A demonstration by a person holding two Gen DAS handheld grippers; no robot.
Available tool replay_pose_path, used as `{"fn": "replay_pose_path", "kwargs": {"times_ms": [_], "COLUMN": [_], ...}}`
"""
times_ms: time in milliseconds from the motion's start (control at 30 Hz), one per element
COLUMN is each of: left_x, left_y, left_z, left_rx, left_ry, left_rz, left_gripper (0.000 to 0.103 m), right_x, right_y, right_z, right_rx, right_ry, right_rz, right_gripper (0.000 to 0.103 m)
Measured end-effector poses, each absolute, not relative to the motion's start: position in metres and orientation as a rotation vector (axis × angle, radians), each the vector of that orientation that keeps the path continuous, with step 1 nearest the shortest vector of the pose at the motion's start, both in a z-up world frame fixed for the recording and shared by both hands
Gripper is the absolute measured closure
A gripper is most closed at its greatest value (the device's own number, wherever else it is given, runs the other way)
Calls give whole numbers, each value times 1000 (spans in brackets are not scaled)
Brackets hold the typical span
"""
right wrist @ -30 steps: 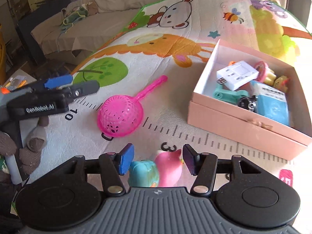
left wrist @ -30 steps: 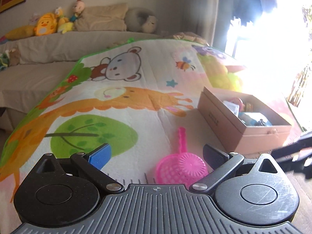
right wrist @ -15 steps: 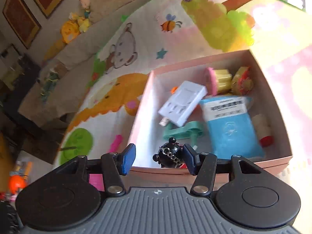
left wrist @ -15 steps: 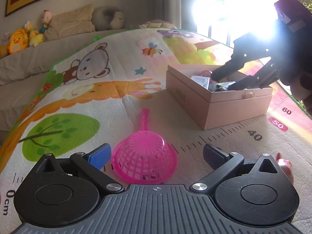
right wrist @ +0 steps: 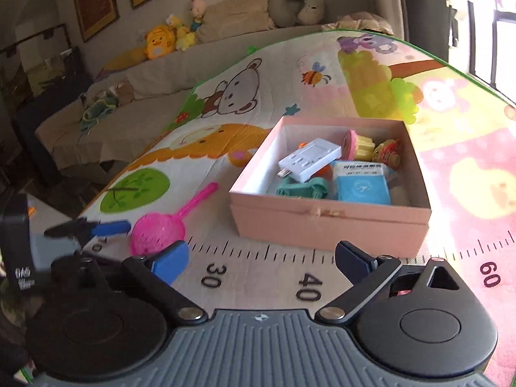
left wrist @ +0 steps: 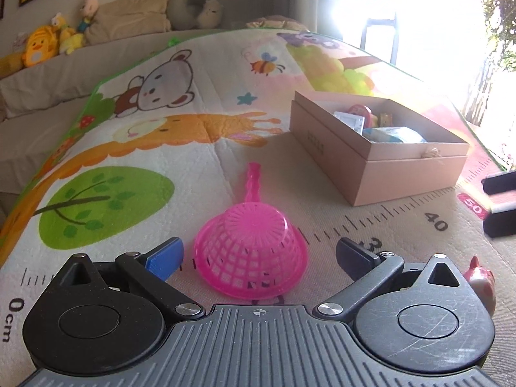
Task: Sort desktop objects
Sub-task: 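Grasp the pink pig toy with the right gripper while the left approaches the pink basket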
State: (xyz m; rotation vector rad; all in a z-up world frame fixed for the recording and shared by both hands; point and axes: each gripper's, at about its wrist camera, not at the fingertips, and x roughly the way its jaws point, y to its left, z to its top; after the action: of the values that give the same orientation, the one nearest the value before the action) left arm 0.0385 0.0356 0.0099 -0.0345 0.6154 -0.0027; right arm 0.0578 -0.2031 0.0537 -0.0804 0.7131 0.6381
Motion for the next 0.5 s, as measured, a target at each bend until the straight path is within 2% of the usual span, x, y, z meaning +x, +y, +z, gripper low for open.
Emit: {"fn": "replay_pose_path", "kwargs": {"times_ms": [100, 167, 500], "left_x": [38, 39, 41], "left_y": [36, 36, 35], "left_z": [10, 10, 9], "left_rx": [-32, -31, -27], "left_ry": [618, 619, 640], "left_rz": [27, 40, 69], "left_gripper": [0, 0, 0], "right_x": [31, 36, 135], "right_y": [-188, -192, -173], "right_z": [43, 48, 38], "right_rx": [-258, -259, -118], "right_ry": [660, 612, 807], "right_rz": [675, 634, 640], "right_gripper": [5, 5, 5]}}
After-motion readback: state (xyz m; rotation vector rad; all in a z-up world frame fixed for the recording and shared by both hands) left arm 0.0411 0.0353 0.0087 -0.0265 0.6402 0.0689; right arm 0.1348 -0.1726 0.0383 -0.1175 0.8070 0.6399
